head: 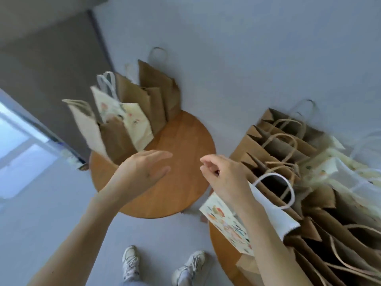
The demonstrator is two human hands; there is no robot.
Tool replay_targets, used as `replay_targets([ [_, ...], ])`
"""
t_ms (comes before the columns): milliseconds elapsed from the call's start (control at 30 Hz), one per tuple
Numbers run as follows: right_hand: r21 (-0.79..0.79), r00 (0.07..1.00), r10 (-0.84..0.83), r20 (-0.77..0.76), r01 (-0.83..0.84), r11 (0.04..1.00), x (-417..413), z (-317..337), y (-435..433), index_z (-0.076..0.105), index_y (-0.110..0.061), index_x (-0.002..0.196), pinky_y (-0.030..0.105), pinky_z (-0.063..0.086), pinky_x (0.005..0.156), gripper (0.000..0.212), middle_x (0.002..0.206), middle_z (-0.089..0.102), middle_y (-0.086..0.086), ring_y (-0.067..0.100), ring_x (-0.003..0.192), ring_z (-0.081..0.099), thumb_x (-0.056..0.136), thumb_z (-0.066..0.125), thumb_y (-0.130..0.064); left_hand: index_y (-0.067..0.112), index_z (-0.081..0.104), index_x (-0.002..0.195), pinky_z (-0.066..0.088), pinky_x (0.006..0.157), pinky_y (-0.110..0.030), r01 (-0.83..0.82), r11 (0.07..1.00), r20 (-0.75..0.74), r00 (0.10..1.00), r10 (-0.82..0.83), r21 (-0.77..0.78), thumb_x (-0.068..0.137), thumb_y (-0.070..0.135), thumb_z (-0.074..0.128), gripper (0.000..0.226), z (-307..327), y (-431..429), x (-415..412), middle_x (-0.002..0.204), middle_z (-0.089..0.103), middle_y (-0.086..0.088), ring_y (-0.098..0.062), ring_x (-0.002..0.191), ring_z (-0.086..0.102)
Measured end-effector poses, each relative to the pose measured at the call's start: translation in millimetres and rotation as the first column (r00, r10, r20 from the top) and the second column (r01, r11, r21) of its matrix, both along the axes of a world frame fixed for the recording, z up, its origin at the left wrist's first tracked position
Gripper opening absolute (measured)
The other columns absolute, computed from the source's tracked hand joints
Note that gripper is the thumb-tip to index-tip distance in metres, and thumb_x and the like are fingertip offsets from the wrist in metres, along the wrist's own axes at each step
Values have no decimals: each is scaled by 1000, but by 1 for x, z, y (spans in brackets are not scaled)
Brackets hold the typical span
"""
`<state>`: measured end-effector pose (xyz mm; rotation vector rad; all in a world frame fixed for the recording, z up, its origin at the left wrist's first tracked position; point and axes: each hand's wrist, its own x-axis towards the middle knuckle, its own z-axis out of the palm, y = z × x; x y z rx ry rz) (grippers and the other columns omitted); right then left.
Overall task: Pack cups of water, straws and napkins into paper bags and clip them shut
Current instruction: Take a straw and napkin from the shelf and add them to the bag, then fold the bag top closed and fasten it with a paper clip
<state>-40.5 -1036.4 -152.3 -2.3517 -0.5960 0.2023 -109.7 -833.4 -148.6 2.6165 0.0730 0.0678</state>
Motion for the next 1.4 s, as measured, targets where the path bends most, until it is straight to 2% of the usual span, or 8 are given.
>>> replay_targets([
  [133,20,980,196,-12,-196,980,-30,1,95,68,-21,100,19,46,74,15,87,60,-11,5,77,56,87,61,-22,24,66,112,50,81,-32,-198,980,0,980,198,-24,78,56,37,55,14,71,-66,105,68,7,-16,94,62],
  [367,65,885,465,-25,-463,884,-123,20,290,67,-21,106,23,46,81,19,96,65,-7,8,82,59,89,59,-23,27,63,117,39,81,-21,-485,875,33,874,484,6,89,28,61,28,35,222,-205,109,66,9,-6,86,55],
  [533,72,830,557,-8,-555,828,-175,35,403,68,-20,103,28,47,80,17,97,66,-3,12,82,61,88,59,-21,28,60,121,40,93,-27,-602,798,61,796,602,-19,91,33,56,31,45,316,-280,121,62,10,-14,111,56],
  [667,74,798,603,12,-602,795,-195,40,481,68,-18,102,29,48,81,17,97,67,-4,12,82,62,88,59,-21,27,58,123,37,95,-23,-656,754,61,751,657,-45,91,30,56,32,44,379,-306,123,60,11,-12,112,55],
  [733,69,783,622,25,-622,780,-197,39,521,69,-17,103,30,48,82,18,98,68,-1,13,84,63,88,59,-21,27,58,123,36,94,-21,-671,740,62,737,673,-51,91,31,56,32,40,413,-308,124,59,11,-10,108,56],
  [867,80,773,633,38,-634,769,-183,32,606,68,-16,105,30,50,84,19,97,68,-2,12,84,62,88,59,-21,30,56,125,34,86,-15,-659,751,27,750,661,-42,91,34,54,34,35,491,-296,126,56,15,-2,72,45],
  [1167,96,810,575,115,-586,805,-100,52,787,66,-17,110,27,52,82,23,105,66,-3,8,88,60,90,59,-23,28,57,124,40,100,-28,-617,787,89,783,616,-14,92,31,54,33,56,684,-210,126,58,11,-11,117,52],
  [1400,126,901,388,195,-415,901,-19,65,858,69,-20,101,9,44,73,17,98,68,-6,7,82,60,86,63,-18,28,58,124,35,94,-20,-415,910,160,898,411,-10,92,29,55,32,65,787,-102,124,59,11,-10,116,50],
])
